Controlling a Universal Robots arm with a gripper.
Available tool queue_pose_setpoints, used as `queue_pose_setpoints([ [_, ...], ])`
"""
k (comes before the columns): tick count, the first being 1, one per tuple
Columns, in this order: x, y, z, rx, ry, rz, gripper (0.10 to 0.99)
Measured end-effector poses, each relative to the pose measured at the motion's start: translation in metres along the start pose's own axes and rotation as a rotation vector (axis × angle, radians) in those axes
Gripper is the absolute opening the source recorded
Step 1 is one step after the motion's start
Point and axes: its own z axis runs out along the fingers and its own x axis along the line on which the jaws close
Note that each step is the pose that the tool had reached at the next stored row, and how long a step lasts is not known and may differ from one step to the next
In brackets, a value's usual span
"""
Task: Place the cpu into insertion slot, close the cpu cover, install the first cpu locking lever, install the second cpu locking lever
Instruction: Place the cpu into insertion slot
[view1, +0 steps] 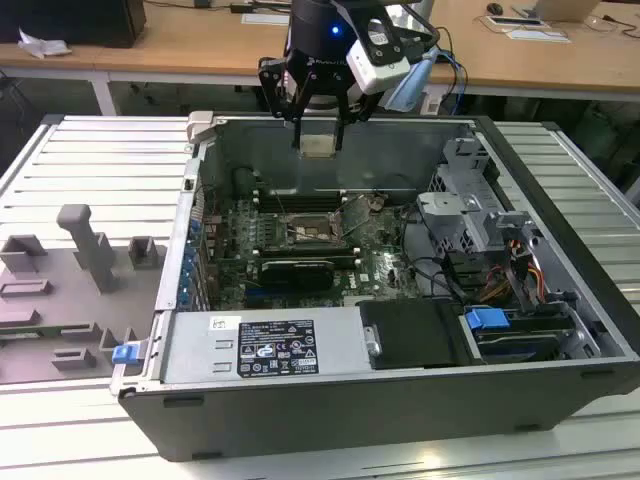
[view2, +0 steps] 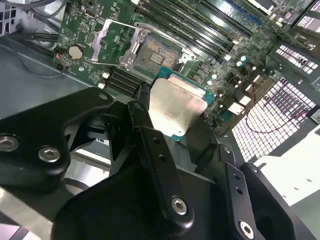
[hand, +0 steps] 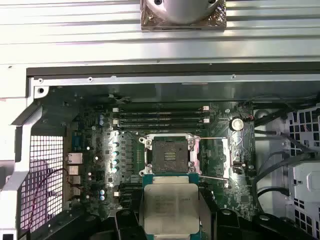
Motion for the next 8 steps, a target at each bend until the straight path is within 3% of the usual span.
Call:
queue_pose_setpoints([
  [8,0.0,0.0,0.0,0.0,-0.0017,0.018,0.533],
])
